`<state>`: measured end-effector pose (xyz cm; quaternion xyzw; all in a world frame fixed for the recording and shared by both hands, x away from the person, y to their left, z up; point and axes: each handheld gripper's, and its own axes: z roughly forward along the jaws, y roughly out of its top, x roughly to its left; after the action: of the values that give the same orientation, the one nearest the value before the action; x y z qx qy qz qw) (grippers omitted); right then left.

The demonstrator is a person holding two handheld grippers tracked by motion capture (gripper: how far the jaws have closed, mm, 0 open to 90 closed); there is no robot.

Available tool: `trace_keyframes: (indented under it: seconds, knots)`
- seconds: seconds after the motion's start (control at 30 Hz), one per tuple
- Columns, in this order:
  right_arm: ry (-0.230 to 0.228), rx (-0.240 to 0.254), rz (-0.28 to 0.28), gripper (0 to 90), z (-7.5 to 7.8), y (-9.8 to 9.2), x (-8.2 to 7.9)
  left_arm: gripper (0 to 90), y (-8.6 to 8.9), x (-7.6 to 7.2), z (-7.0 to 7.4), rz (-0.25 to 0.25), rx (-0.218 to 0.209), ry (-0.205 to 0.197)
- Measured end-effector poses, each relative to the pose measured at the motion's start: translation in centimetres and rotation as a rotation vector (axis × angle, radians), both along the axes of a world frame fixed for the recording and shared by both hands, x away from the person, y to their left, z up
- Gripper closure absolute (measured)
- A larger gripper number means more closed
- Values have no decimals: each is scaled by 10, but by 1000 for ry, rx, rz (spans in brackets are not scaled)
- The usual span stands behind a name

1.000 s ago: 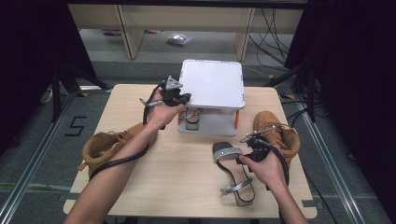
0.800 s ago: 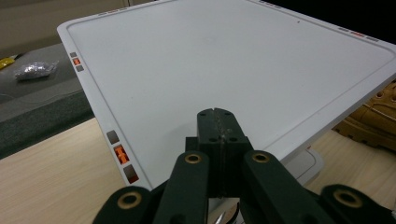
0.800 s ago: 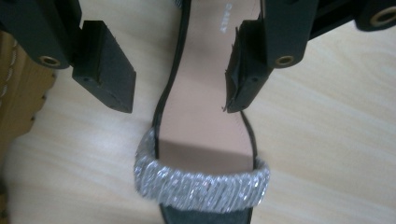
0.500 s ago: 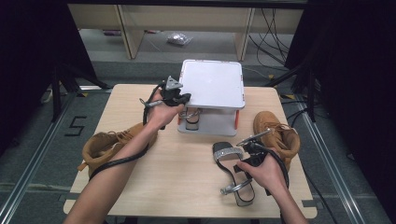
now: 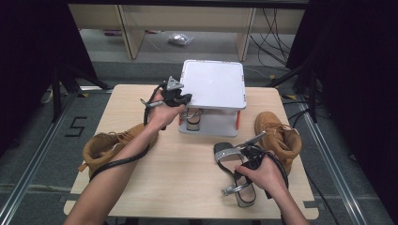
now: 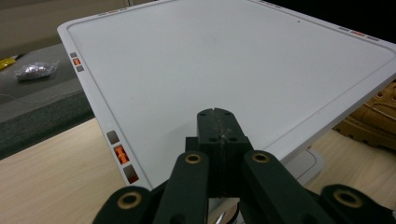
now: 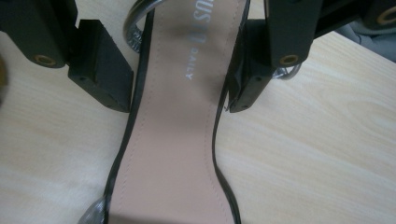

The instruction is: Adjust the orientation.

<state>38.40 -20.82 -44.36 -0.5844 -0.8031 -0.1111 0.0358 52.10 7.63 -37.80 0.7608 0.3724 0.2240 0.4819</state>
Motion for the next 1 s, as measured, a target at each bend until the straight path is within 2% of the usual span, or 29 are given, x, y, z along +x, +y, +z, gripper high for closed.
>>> trace_keyframes:
  seconds: [0.03,0.1,0.23,0.27,0.3,0.33,0.4,0.57,0.67,0.7,0.8,0.83,0.93,0.97,1.0]
  knots:
    - [-8,3,3,404,-1,2,0,898,0,0,0,0,1,-1]
    - [14,-6,3,402,-1,2,2,898,0,0,0,0,1,-1]
    - [8,4,21,384,-2,3,4,899,0,0,0,-3,4,0]
    - [33,1,-11,381,-1,6,4,898,0,0,0,-3,4,0]
    - [-11,-2,9,377,-4,5,5,898,0,0,0,-3,3,0]
    - [13,-22,-4,370,-4,6,5,898,0,0,0,-3,3,0]
    - [30,-34,1,362,-5,8,6,898,0,0,0,-3,4,0]
    - [69,-45,-2,351,-9,13,7,898,0,0,0,-3,4,0]
    - [59,-46,2,351,-13,13,9,898,0,0,0,-3,7,-1]
    - [77,-51,1,351,-14,14,10,899,0,0,0,-4,5,0]
    - [79,-56,-5,352,-16,16,10,898,0,1,0,-5,2,-3]
    - [99,-60,9,352,-16,16,12,899,0,1,0,-5,3,-3]
    - [89,-67,-8,355,-18,18,12,898,0,1,0,-5,1,-2]
    - [103,-63,23,356,-18,16,14,898,0,1,0,-5,1,-2]
    - [103,-63,23,356,-18,16,14,899,0,1,0,-5,1,-2]
